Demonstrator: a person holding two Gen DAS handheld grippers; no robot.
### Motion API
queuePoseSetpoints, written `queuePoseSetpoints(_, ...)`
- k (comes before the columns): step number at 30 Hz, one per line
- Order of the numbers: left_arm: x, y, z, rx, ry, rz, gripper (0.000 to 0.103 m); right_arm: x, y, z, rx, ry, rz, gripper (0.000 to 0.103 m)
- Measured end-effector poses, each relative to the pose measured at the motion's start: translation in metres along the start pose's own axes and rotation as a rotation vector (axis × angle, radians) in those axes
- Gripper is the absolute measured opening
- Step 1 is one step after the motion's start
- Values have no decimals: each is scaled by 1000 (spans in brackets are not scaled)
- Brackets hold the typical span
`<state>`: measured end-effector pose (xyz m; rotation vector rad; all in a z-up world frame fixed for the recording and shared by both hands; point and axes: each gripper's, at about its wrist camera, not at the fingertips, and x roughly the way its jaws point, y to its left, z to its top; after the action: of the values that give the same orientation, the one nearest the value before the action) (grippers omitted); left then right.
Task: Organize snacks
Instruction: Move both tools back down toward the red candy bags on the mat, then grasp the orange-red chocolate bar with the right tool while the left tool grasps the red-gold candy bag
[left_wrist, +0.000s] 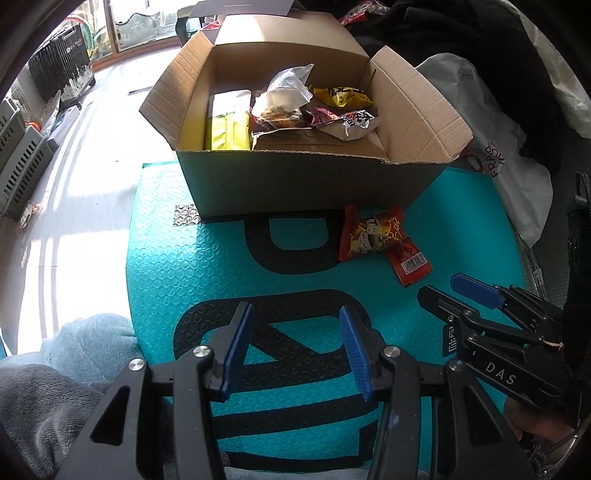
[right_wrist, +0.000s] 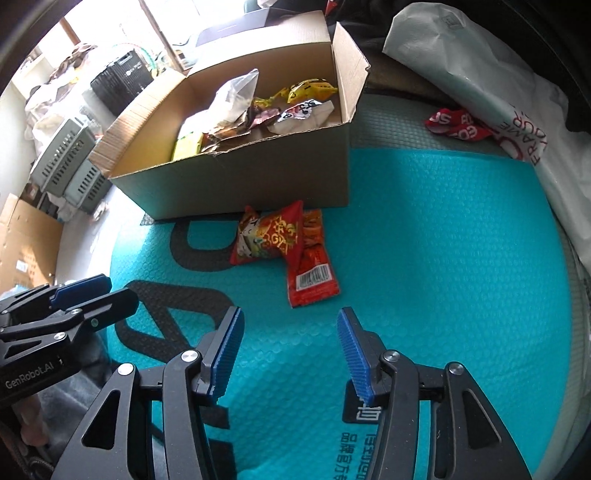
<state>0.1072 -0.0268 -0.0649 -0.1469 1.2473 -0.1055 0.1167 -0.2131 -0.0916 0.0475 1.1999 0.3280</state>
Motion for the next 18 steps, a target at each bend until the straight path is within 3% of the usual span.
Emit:
queuePoseSetpoints(10,16,5,15,-31,18,-49,47,37,-4,18,-37,24,-45,52)
queuePoseSetpoints(16,19,3,28,-18,7,-45,47,48,10,19,-162,19,-135,52)
queuePoseSetpoints(18,22,0,31,-6,7,-37,47,54,16,14,-237,33,-190,48)
